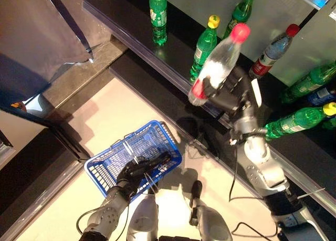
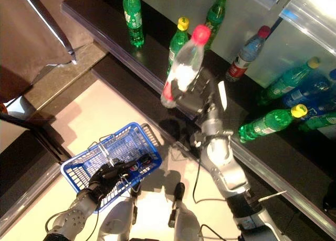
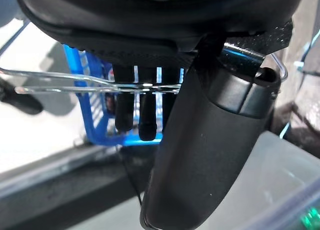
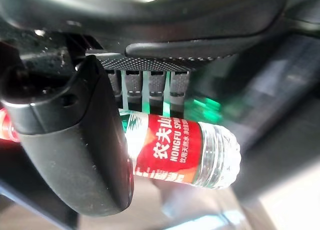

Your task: Pick up the drink and place into the basket.

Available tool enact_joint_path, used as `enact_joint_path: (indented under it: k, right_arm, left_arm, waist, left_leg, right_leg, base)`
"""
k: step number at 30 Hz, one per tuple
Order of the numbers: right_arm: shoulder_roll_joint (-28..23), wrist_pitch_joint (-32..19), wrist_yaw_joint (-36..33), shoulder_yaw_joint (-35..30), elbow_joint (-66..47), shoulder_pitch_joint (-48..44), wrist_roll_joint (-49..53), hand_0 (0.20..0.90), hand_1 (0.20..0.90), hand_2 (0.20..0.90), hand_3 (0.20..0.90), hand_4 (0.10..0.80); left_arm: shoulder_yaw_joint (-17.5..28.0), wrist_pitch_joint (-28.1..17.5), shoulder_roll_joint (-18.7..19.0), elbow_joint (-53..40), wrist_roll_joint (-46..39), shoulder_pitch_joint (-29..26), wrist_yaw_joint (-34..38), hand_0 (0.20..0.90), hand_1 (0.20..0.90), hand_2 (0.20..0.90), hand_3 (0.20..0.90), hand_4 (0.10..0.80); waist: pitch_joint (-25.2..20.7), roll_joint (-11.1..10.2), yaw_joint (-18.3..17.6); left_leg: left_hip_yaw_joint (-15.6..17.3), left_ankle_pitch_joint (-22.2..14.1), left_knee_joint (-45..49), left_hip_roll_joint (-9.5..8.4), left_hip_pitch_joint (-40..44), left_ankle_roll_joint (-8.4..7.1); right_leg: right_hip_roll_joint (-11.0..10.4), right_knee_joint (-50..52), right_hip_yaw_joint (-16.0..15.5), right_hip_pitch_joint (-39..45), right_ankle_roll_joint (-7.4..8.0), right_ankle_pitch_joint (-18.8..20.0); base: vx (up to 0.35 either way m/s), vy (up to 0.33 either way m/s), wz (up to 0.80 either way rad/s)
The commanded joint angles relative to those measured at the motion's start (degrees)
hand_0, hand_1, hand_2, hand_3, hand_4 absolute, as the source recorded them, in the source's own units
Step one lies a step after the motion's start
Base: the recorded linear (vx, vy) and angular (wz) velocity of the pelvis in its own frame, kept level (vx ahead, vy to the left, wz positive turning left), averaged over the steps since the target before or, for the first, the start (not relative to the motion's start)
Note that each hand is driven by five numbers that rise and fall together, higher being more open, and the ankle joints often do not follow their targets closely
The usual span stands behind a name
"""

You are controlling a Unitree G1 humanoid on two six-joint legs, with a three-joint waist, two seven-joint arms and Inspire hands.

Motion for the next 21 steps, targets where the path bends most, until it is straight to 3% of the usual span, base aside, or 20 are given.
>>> enact_joint_path:
  k: [1,14,21]
  right_arm:
    - [1.29,-7.46,3.84,1.3,-4.91,0.99,-0.45,0.3,0.3,0.3,0.2,0.1]
    - [2.32,-8.59,1.87,5.22,-1.62,3.24,-2.93,0.3,0.3,0.3,0.2,0.1]
    - [2.75,-9.94,0.25,6.61,-0.35,0.85,-2.92,0.3,0.3,0.3,0.2,0.1]
  left_arm:
    - [-1.14,-6.15,1.65,-17.77,-4.47,-0.55,-7.26,0.3,0.3,0.3,0.2,0.1]
    - [-1.79,-1.12,2.78,-29.42,-17.4,-1.59,-9.83,0.3,0.3,0.3,0.2,0.1]
    - [-4.84,1.45,3.63,-32.9,-23.16,-3.15,-13.49,0.3,0.3,0.3,0.2,0.1]
  waist:
    - [-17.56,2.53,-0.94]
    - [-16.77,4.31,0.14]
    - [-15.51,5.07,0.33]
  left_leg:
    - [-4.31,0.4,-0.65,-0.25,-1.64,0.77]
    - [-6.56,1.0,-1.1,-1.03,-1.09,0.46]
    - [-7.36,1.46,-1.67,-1.65,-1.56,0.67]
  right_leg:
    - [0.52,7.0,-2.3,2.68,-1.43,-9.14]
    - [-0.43,7.74,-4.65,3.49,-1.34,-9.75]
    - [-1.23,8.08,-5.06,2.71,-0.88,-9.43]
  base:
    - [0.0,0.0,0.0]
    - [0.014,0.022,0.12]
    - [-0.022,0.027,0.08]
